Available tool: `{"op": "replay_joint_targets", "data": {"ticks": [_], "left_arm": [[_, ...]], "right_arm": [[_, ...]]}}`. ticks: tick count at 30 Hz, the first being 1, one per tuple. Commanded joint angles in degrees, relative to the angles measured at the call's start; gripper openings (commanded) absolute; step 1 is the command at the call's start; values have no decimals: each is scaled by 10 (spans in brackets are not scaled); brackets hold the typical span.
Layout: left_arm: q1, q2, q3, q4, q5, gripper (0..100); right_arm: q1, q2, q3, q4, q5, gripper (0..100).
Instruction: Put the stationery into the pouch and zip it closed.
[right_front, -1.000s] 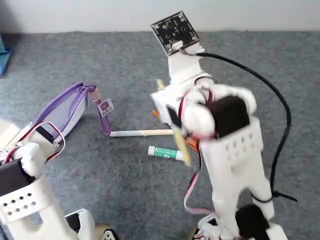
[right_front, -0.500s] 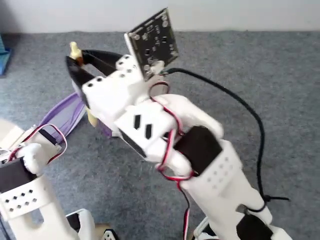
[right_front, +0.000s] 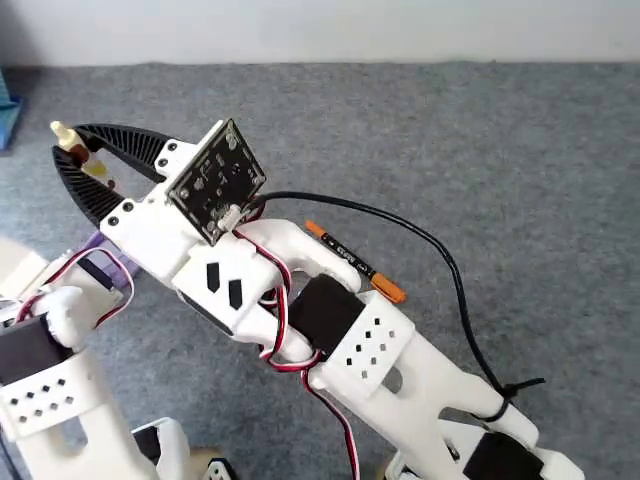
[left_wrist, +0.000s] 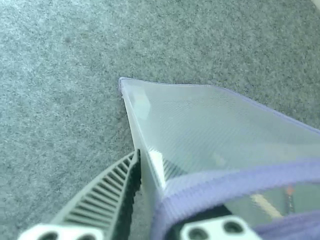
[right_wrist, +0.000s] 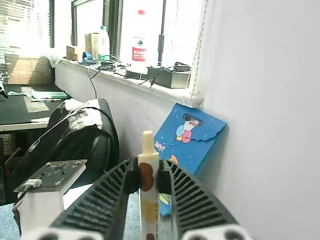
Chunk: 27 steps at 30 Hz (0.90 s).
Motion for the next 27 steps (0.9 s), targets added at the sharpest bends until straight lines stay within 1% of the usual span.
{"op": "replay_joint_targets", "data": {"ticks": [1,7,12,16,22,24,27], "left_arm": [[3,4,-1,-11,5,12],[3,4,-1,-11,6,12],[4,4,-1,-11,20,12],[4,4,-1,-11,21,12],[4,4,-1,-11,20,12],[4,4,-1,-11,20,12],[4,4,-10,-11,20,12]], "right_arm": [[-6,-19,-2,-19,6,8],[-6,-18,-29,-13,7,8],[-7,-15,5,-30,6,8],[-10,20,-13,-75,7,8],[-9,63,-41,-74,7,8],[-8,65,-27,-73,7,8],[-8,54,31,-73,7,8]]}}
